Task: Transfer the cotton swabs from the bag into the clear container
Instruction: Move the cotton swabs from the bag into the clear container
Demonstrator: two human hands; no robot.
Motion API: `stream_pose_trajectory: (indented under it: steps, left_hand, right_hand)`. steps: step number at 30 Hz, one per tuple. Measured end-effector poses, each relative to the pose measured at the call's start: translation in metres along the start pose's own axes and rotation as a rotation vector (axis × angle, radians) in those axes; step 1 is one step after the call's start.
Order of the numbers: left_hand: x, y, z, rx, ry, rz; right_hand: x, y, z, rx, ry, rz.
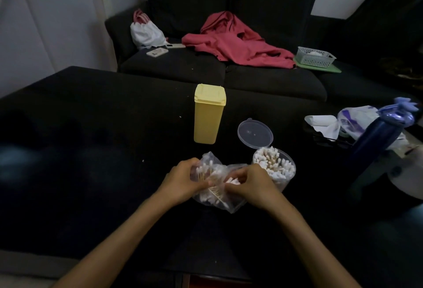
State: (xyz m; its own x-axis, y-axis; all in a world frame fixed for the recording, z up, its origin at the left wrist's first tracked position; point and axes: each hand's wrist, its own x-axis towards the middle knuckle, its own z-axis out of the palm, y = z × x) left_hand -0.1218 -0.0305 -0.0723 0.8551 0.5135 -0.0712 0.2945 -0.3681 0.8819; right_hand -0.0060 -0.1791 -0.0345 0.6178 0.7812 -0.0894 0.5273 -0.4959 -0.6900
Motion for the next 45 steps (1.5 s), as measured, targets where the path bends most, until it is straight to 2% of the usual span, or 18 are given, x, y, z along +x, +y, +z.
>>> stream_pose_trajectory:
  steps: [5,11,17,26,32,35,37,40,42,45]
  left_hand:
    - [0.002,0.001,-0.002,0.052,0.027,-0.017]
    - [0.002,0.007,-0.010,0.127,0.066,-0.026]
    - [0.000,0.008,-0.014,0.146,0.088,-0.037]
    - [0.000,0.009,-0.020,0.172,0.112,-0.145]
    - [-0.002,0.012,-0.023,0.309,0.177,-0.209]
    - [-0.003,0.017,-0.025,0.310,0.216,-0.199]
    - [-0.006,0.026,-0.027,0.332,0.304,-0.166]
    - [-0.013,0.046,-0.025,0.320,0.480,0.101]
    - [-0.015,0.067,-0.021,0.245,0.432,0.197]
    - [-0.013,0.101,-0.001,0.287,0.219,0.138]
  right_hand:
    - [-0.005,0.002,-0.013,0.162,-0.048,0.069]
    - [-0.007,0.000,-0.028,0.114,0.064,0.030]
    - [-0.010,-0.003,-0.031,0.140,0.061,0.015]
    - [-0.010,-0.002,-0.031,0.431,0.099,0.047]
    - [-0.010,-0.003,-0.042,0.646,0.106,0.107]
    - [-0.010,-0.002,-0.049,0.708,0.114,0.126]
    - [-0.009,-0.001,-0.055,0.737,0.125,0.146]
    - [-0.012,0.000,-0.065,0.777,0.119,0.158]
    - [-0.014,-0.002,-0.069,0.792,0.088,0.135]
    - [-0.017,-0.004,-0.073,0.818,0.063,0.116]
